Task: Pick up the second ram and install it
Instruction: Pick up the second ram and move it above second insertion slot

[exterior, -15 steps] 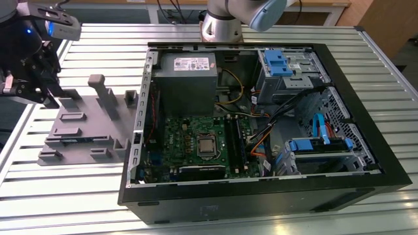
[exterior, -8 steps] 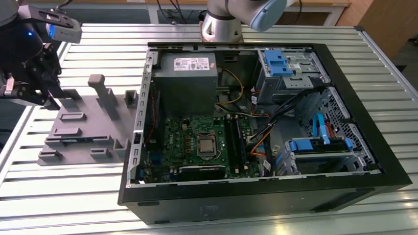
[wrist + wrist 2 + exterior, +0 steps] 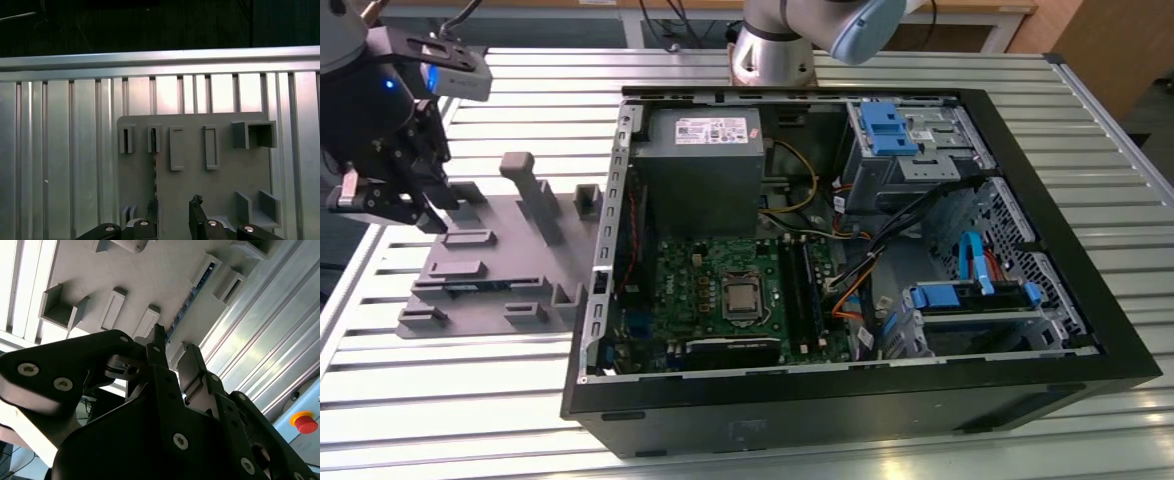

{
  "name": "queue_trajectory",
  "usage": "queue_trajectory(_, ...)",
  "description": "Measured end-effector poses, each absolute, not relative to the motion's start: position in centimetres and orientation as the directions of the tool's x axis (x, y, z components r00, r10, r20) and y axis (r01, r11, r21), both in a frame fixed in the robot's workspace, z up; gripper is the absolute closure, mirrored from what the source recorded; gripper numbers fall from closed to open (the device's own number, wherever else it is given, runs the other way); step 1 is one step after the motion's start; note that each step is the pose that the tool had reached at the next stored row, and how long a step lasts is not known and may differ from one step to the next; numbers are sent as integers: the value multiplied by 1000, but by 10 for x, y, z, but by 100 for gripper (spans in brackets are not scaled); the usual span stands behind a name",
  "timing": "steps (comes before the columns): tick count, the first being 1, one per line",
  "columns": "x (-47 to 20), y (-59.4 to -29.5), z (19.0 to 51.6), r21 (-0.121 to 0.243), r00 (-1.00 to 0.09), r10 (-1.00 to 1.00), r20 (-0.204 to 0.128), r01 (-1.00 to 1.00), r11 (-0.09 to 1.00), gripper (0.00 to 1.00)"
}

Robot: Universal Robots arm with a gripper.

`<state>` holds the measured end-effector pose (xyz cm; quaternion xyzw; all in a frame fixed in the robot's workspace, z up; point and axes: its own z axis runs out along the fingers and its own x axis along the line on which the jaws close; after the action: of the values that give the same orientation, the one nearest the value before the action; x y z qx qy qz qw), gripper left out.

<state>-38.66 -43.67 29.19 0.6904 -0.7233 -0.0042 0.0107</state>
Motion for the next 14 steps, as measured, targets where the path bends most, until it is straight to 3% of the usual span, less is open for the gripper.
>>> queue_trajectory(14, -387, -441, 271, 21, -43, -999, 10, -999, 43, 62)
